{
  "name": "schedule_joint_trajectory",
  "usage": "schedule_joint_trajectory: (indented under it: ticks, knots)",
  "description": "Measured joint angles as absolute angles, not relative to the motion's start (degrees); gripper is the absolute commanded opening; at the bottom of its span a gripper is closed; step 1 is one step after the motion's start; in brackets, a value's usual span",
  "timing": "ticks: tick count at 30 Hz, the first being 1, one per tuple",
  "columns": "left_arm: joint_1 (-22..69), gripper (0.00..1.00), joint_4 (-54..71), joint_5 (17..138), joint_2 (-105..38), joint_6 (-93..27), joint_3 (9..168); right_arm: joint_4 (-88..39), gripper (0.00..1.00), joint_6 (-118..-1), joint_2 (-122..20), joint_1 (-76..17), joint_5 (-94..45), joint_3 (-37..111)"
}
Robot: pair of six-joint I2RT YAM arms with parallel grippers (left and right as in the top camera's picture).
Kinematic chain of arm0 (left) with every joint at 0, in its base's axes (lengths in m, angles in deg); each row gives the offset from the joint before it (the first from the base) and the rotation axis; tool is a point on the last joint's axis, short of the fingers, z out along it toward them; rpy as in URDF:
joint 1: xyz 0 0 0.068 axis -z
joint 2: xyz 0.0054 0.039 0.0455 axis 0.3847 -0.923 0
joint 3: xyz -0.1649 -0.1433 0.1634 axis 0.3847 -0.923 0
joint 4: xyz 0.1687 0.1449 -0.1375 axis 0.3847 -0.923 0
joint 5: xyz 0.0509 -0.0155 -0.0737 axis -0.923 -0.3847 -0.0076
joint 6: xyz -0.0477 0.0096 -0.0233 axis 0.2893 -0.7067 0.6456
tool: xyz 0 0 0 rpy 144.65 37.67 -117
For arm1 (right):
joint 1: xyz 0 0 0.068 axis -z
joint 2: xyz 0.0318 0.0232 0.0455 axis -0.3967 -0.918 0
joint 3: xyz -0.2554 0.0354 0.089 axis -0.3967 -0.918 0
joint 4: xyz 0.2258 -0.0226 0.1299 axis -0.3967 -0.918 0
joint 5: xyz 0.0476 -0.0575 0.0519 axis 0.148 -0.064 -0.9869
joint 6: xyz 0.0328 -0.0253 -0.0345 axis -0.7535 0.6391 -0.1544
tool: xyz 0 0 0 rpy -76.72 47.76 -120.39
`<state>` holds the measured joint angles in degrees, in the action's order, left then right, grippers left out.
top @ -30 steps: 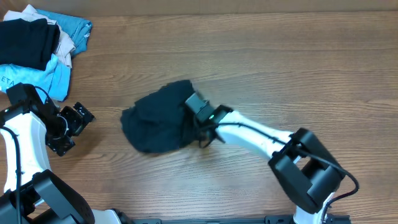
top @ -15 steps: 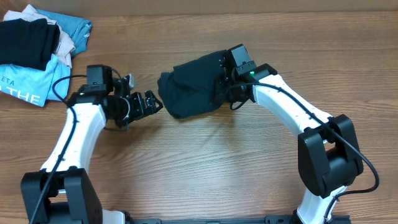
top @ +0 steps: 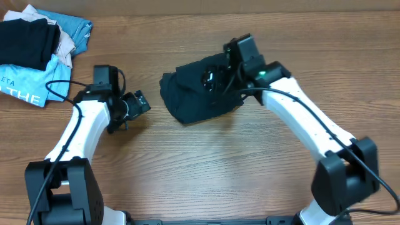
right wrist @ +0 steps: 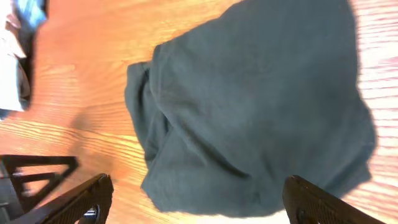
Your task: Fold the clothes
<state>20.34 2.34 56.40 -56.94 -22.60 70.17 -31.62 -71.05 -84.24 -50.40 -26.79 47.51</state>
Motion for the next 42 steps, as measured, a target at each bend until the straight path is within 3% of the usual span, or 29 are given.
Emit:
schedule_joint_trajectory:
  ticks: [6,13,15,17,20,22,25,28,32,36,40,42]
  knots:
    - [19.99,1.0,1.24,53.1,-56.94,-22.45,70.17,-29.04,0.88,-77.65,-93.05,-62.62,-18.59,47.51]
    - [19.99,1.0,0.59,51.98,-56.94,-22.45,70.17,-28.72,0.86,-88.32,-95.39,-64.28,-17.52,47.58]
    - [19.99,1.0,-0.05,51.76,-56.94,-22.45,70.17,-28.5,0.68,-91.51,-99.73,-64.28,-17.11,47.73]
    - [19.99,1.0,-0.44,51.61,-56.94,-22.45,70.17,-29.04,0.59,-92.65,-100.17,-64.3,-15.86,48.08]
    - [19.99,1.0,-0.55,51.61,-56.94,-22.45,70.17,-31.99,0.19,-93.89,-100.39,-64.28,-13.76,48.41]
    - [19.99,1.0,-0.57,51.59,-56.94,-22.45,70.17,-34.38,0.06,-94.59,-100.59,-64.23,-12.89,48.59]
    - [19.99,1.0,-0.72,51.54,-56.94,-22.45,70.17,-41.81,0.04,-94.81,-100.59,-63.9,-12.58,49.98]
    - [19.99,1.0,-0.83,51.41,-56.94,-22.45,70.17,-58.42,0.04,-94.7,-101.09,-62.4,-8.21,53.15]
    - [19.99,1.0,-0.85,51.41,-56.94,-22.45,70.17,-75.93,0.22,-94.94,-101.42,-61.33,4.12,55.6]
    - [19.99,1.0,-0.85,51.72,-56.94,-22.47,70.17,-76.8,1.0,-94.92,-101.46,-60.06,7.66,58.62]
    - [19.99,1.0,-0.9,52.11,-56.94,-22.71,70.17,-76.82,1.0,-90.42,-101.48,-60.1,8.29,65.83]
    - [19.99,1.0,-0.64,52.11,-56.94,-22.71,70.17,-69.7,1.0,-81.24,-101.48,-60.1,3.09,66.6]
